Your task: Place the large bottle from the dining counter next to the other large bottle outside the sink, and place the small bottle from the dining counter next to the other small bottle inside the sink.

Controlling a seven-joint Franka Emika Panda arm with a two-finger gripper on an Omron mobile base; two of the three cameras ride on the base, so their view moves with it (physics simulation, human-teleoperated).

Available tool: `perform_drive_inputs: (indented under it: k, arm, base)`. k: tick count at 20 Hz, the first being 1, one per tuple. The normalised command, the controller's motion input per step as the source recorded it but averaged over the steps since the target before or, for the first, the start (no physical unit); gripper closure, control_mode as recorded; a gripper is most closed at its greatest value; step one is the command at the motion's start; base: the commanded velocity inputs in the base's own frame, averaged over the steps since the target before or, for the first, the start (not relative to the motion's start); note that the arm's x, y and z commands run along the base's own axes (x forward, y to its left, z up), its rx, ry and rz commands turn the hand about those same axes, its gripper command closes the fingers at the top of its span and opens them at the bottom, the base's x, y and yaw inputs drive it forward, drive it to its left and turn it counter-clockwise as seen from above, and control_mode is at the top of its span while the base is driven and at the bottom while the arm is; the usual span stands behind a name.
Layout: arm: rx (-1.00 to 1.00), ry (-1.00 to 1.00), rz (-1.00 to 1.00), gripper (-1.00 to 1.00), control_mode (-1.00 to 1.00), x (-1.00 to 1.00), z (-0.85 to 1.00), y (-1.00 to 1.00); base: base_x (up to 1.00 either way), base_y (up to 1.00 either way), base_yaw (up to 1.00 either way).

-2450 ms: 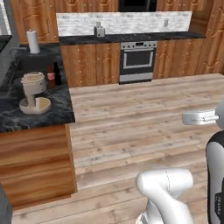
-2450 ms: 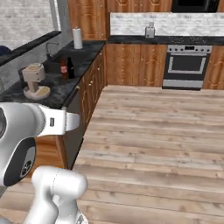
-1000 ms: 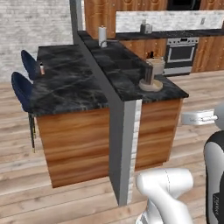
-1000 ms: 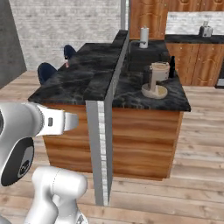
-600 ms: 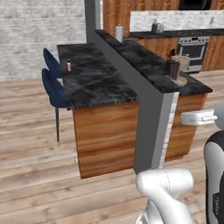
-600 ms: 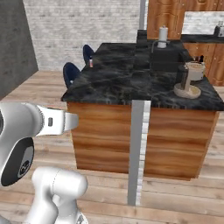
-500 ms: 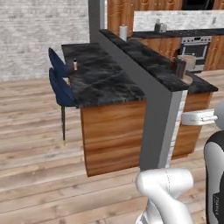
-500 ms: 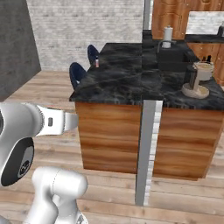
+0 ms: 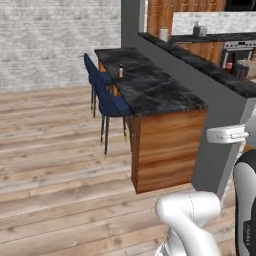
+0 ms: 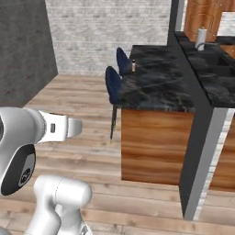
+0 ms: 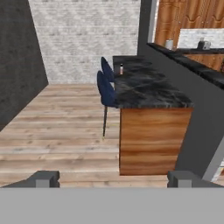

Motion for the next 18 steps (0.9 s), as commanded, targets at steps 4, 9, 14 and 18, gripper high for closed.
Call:
perform_drive_inputs:
  k: [4,9,14,18]
  arm:
    - [0.00,0.00,0.00,-1.00,1.00,0.00,0.00,0.00]
    - [0.00,0.00,0.00,-1.00,1.00,0.00,0.00,0.00]
    - [0.00,0.00,0.00,-1.00,1.00,0.00,0.00,0.00]
    - [0.00,0.00,0.00,-1.00,1.00,0.00,0.00,0.00]
  base:
    - [0.07,1.00,0.00]
    - [0.52,1.00,-0.02]
    - [0.93,0.70,-0.01]
    - [1.00,0.50,-0.05]
